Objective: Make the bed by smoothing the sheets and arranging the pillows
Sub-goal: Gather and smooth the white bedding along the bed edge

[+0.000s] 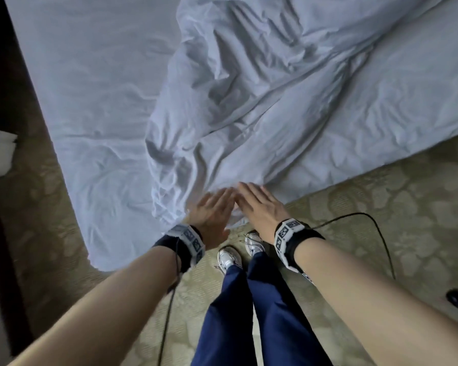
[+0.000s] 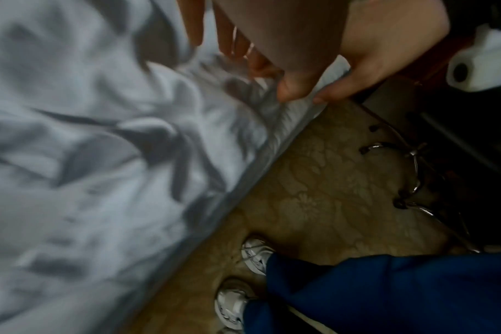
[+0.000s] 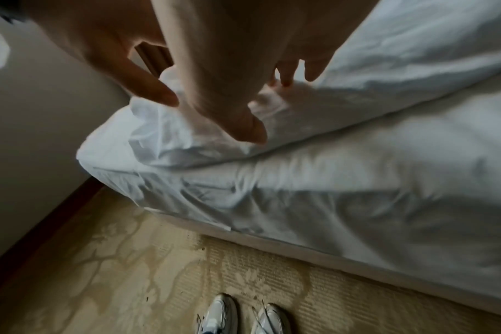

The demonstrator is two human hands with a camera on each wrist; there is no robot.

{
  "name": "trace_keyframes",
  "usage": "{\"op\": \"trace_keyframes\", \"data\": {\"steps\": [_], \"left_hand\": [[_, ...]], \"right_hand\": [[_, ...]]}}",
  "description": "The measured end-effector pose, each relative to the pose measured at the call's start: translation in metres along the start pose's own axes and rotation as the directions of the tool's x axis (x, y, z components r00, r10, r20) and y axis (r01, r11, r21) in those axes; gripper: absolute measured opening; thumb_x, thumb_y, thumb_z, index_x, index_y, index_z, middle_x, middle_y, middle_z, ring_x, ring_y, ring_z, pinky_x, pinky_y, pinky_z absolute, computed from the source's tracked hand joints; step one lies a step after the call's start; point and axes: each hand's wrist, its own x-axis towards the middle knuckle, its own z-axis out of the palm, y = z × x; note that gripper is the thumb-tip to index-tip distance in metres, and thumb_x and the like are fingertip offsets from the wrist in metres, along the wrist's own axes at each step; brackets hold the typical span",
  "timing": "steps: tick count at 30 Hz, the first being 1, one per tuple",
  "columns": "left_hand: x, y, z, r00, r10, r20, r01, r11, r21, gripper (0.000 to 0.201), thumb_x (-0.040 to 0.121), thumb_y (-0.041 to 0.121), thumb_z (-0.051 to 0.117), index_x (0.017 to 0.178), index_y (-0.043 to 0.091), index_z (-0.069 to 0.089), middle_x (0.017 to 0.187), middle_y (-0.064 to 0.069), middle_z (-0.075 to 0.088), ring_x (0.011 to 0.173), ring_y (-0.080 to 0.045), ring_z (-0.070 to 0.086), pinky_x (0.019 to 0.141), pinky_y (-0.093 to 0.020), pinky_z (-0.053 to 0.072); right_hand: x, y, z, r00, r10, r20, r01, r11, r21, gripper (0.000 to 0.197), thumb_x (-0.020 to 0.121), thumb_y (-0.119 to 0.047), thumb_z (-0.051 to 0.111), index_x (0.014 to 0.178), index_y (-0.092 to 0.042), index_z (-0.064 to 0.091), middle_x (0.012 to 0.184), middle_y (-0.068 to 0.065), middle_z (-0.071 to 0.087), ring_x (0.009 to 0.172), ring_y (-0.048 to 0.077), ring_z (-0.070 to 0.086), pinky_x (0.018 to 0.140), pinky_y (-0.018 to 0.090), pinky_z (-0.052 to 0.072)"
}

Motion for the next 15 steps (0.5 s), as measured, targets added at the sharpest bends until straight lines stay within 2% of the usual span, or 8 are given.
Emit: {"op": "trace_keyframes", "data": {"steps": [2,3,6,7,9,10,12,15], "left_hand": [[0.016,0.014,0.018,0.987,-0.139,0.082,0.134,0.989,0.059,0.115,0.082,0.063,0.059,0.153,0.004,-0.009,0.161,-0.015,-0.014,0.149,-0.033,-0.006,0.119,-0.057,0.007],[0.025,0.015,0.028,0.977,-0.209,0.05,0.207,0.977,0.046,0.118,0.077,0.064,0.062,0.154,0.003,-0.003,0.161,-0.015,-0.01,0.149,-0.034,-0.004,0.117,-0.061,0.009],[0.054,-0.002,0.047,0.954,-0.25,-0.165,0.251,0.968,-0.02,0.075,0.083,0.048,0.049,0.145,0.005,0.042,0.156,-0.013,0.031,0.142,-0.029,0.033,0.106,-0.061,0.033],[0.063,-0.014,0.049,0.96,-0.242,-0.143,0.241,0.97,-0.026,0.074,0.083,0.046,0.049,0.144,0.006,0.043,0.154,-0.013,0.035,0.141,-0.03,0.037,0.106,-0.062,0.034],[0.071,-0.039,0.052,0.972,-0.187,-0.145,0.19,0.982,0.003,0.089,0.072,0.043,0.068,0.146,0.003,0.038,0.153,-0.017,0.036,0.138,-0.035,0.039,0.106,-0.062,0.033],[0.072,-0.052,0.052,0.977,-0.134,-0.163,0.14,0.99,0.023,0.097,0.064,0.038,0.077,0.145,0.001,0.038,0.15,-0.019,0.039,0.134,-0.038,0.043,0.105,-0.06,0.036],[0.072,-0.073,0.049,0.987,-0.036,-0.158,0.04,0.999,0.023,0.093,0.06,0.022,0.079,0.142,-0.002,0.042,0.141,-0.023,0.048,0.121,-0.041,0.054,0.099,-0.054,0.046],[0.075,-0.084,0.036,0.988,0.037,-0.153,-0.04,0.999,-0.018,0.07,0.059,0.008,0.07,0.128,0.001,0.055,0.113,-0.02,0.066,0.085,-0.037,0.068,0.068,-0.047,0.059]], "right_hand": [[0.004,0.005,0.008,1.0,0.02,0.024,-0.019,1.0,-0.012,0.073,0.084,-0.016,0.014,0.156,-0.014,0.003,0.162,0.011,-0.012,0.149,0.031,-0.008,0.121,0.047,-0.001],[0.011,0.007,0.013,0.999,0.037,0.022,-0.037,0.999,-0.017,0.074,0.084,-0.016,0.016,0.156,-0.016,0.001,0.162,0.01,-0.012,0.149,0.031,-0.009,0.121,0.049,0.0],[0.044,0.022,0.022,0.994,0.068,-0.091,-0.073,0.996,-0.052,0.081,0.089,-0.017,0.045,0.156,-0.025,0.002,0.163,0.004,-0.004,0.15,0.027,0.001,0.12,0.052,0.001],[0.055,0.027,0.021,0.991,0.067,-0.12,-0.076,0.995,-0.069,0.085,0.087,-0.021,0.052,0.156,-0.027,0.003,0.163,0.002,-0.001,0.15,0.025,0.006,0.12,0.051,0.001],[0.075,0.035,0.019,0.99,0.046,-0.132,-0.062,0.991,-0.121,0.079,0.086,-0.022,0.042,0.156,-0.028,0.007,0.163,0.0,0.007,0.149,0.024,0.014,0.119,0.05,0.004],[0.081,0.036,0.017,0.991,0.052,-0.125,-0.068,0.99,-0.123,0.074,0.085,-0.022,0.034,0.156,-0.026,0.013,0.162,0.0,0.015,0.147,0.024,0.021,0.119,0.05,0.01],[0.086,0.03,0.011,0.985,0.064,-0.16,-0.081,0.992,-0.097,0.062,0.088,-0.02,0.031,0.149,-0.02,0.037,0.152,0.001,0.04,0.136,0.026,0.041,0.114,0.051,0.027],[0.094,0.018,0.009,0.961,0.045,-0.272,-0.061,0.997,-0.051,0.047,0.09,-0.018,0.031,0.123,-0.013,0.064,0.122,0.002,0.065,0.112,0.027,0.061,0.104,0.044,0.043]]}}
